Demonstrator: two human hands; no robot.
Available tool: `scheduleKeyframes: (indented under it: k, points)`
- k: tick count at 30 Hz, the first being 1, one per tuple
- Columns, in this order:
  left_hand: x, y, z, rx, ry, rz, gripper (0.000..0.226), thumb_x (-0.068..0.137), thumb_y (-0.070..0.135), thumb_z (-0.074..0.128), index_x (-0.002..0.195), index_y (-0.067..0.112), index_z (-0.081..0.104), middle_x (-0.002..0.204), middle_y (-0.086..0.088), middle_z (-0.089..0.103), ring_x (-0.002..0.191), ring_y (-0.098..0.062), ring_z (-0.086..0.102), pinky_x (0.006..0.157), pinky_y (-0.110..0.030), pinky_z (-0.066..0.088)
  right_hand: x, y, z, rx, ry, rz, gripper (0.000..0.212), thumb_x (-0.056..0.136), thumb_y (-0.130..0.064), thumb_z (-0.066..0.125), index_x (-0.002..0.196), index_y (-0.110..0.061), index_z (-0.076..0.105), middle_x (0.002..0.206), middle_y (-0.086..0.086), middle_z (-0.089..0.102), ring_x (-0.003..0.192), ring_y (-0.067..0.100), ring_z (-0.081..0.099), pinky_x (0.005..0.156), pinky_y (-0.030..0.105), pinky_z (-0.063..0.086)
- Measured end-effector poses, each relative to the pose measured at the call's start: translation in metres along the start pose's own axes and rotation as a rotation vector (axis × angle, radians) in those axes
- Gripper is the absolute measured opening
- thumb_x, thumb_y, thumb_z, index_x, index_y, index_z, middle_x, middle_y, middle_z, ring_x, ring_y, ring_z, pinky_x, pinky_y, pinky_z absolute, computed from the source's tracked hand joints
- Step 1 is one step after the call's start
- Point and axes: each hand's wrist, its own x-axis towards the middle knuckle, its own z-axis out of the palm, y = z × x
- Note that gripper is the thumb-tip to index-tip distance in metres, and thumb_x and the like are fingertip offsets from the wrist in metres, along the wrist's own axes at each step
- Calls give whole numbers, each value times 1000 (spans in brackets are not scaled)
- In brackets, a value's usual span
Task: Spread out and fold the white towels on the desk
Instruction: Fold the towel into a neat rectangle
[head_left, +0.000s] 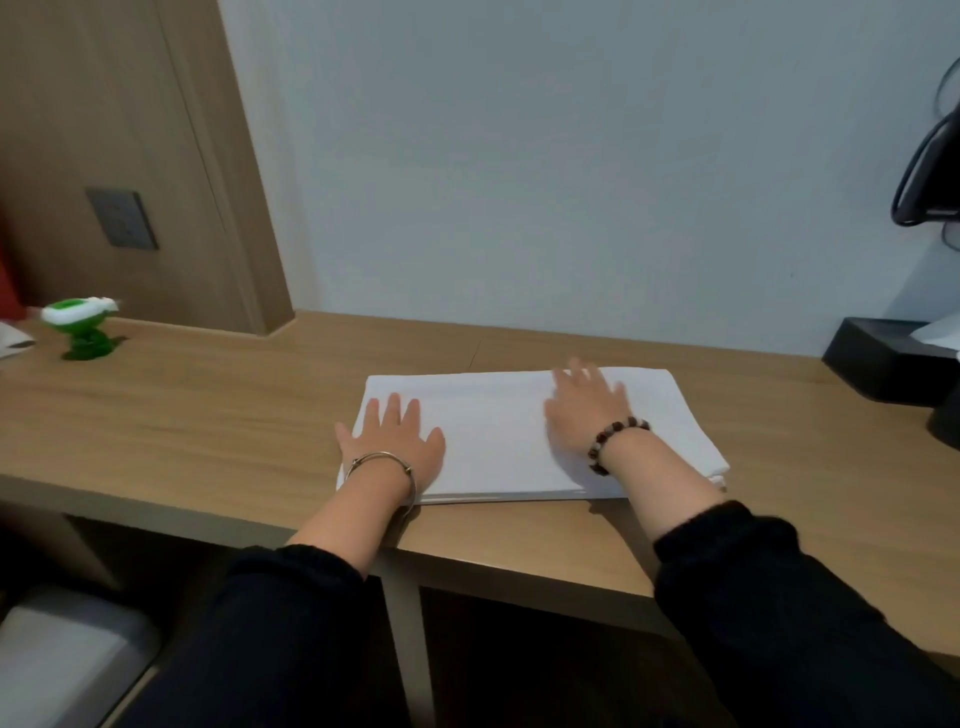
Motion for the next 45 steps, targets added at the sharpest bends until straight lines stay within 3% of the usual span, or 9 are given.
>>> scheduleKeyframes:
  k: [4,9,13,17,22,29,36,40,45]
  points:
    - [1,-4,2,-17,-2,-9,61,94,52,8,150,30,-1,158,7,-10,145,-18,-10,114,-57,2,14,-23,29,5,-134,-207,57,99,-47,15,151,-28,7,160,-4,-4,146,17,-2,115,51,1]
    - [-2,-2,-1,-40,-23,-9,61,94,52,9,150,30,-1,158,6,-10,145,-18,-10,114,-57,2,26,67,14,-52,-100,179,59,99,-45,13,152,-21,8,160,-1,-1,146,15,1,117,50,3]
    - [0,0,-11,62,-102,-34,61,94,49,11,151,27,3,159,2,-5,146,-23,-4,112,-59,-1,29,62,10,-126,-138,285,59,99,-40,12,152,-15,2,160,2,-7,146,17,-5,116,52,-2]
    - [29,35,-39,116,-135,68,54,95,33,20,149,25,18,158,-1,7,145,-29,1,111,-63,3,34,7,11,5,-18,46,56,100,-34,17,152,-22,1,160,2,-9,146,20,-7,115,51,-1]
    - [37,80,-15,40,-97,328,53,99,34,15,150,31,2,159,8,-7,145,-23,-11,113,-57,-2,25,-14,35,7,-58,-24,53,100,-34,12,152,-28,3,160,-2,-4,146,18,-2,116,49,1]
    - [46,27,-7,-16,-73,98,59,96,50,10,150,31,-1,158,8,-8,145,-17,-10,116,-50,-4,26,-4,35,-6,-62,-7,55,99,-39,11,152,-28,4,160,-5,-5,146,18,-3,116,49,2]
    - [20,-47,-13,8,-110,-275,63,95,51,8,151,22,-4,158,3,-12,144,-24,-16,114,-55,-7,12,59,20,-47,-125,246,58,98,-47,8,152,-27,-2,159,-1,-13,146,21,-7,117,49,-2]
    - [4,-12,-26,84,119,-18,59,98,45,15,150,26,-6,158,4,-12,145,-27,-13,111,-57,0,1,18,15,-14,-40,181,57,100,-43,11,152,-23,0,159,2,-12,146,23,-7,115,51,0]
    - [-28,39,1,17,-27,245,55,99,42,10,151,27,-1,159,4,-8,145,-23,-11,114,-52,-4,-34,-32,40,-22,-30,-120,53,100,-40,15,151,-28,8,160,-1,1,147,21,2,115,50,4]
